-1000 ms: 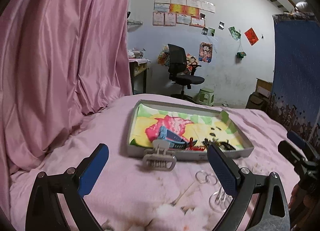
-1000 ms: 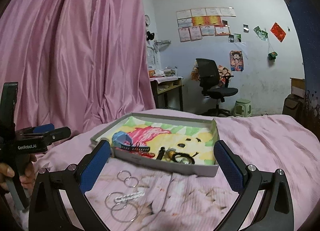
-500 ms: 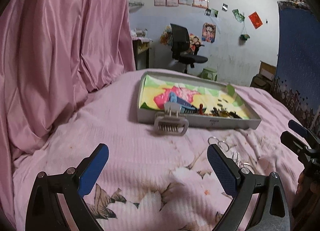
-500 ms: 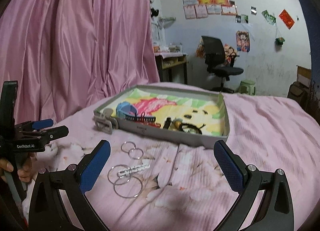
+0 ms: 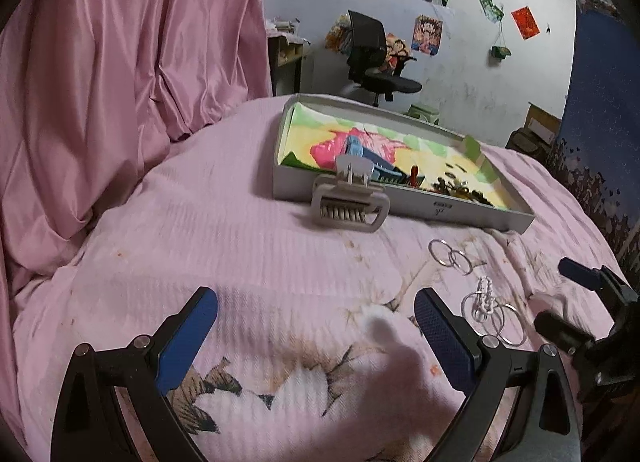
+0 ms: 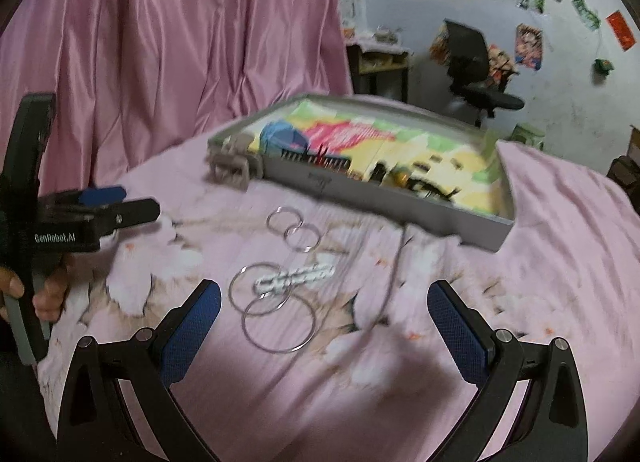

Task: Organize jewelry
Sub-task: 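Move both open tools toward the white claw clip and large silver rings, then grasp the white claw clip with the left tool while the right tool grasps a large silver ring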

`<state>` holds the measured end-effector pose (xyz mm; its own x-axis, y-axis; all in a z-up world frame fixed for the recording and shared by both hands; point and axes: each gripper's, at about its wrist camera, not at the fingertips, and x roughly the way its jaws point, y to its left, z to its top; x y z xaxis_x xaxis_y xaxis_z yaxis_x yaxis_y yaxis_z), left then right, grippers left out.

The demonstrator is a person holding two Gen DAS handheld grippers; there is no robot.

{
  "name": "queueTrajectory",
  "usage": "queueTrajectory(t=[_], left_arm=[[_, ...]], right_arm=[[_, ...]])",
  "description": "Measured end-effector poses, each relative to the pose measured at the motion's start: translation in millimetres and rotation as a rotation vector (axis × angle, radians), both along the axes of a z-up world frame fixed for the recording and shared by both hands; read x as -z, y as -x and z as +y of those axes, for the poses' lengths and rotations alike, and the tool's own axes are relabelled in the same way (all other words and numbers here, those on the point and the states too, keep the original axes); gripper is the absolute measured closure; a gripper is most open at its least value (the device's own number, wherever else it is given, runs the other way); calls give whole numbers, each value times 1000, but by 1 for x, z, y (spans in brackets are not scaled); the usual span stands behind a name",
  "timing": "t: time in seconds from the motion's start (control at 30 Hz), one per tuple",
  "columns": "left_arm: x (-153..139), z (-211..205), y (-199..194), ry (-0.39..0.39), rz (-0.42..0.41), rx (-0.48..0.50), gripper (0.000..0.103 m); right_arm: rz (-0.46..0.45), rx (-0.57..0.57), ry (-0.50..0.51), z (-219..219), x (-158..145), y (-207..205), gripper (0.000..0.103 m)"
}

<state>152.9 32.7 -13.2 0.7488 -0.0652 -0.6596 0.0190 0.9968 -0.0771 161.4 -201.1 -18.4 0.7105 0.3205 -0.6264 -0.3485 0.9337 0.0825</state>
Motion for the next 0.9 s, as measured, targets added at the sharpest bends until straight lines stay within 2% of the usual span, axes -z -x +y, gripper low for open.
queueTrajectory(t=[0.33, 0.53, 0.67, 0.9], left_arm=[[5, 0, -8, -4, 40, -2, 4], [7, -3, -16, -21, 49, 2, 4], [9, -6, -25, -31, 60, 7, 4], [10, -9, -49, -37, 74, 29, 4]], right_arm=[[119, -18, 80, 17, 22, -16, 1], [136, 22, 114, 20, 24, -22, 2], [134, 45, 124, 20, 23, -25, 18], [143, 62, 94, 15, 24, -38, 33]])
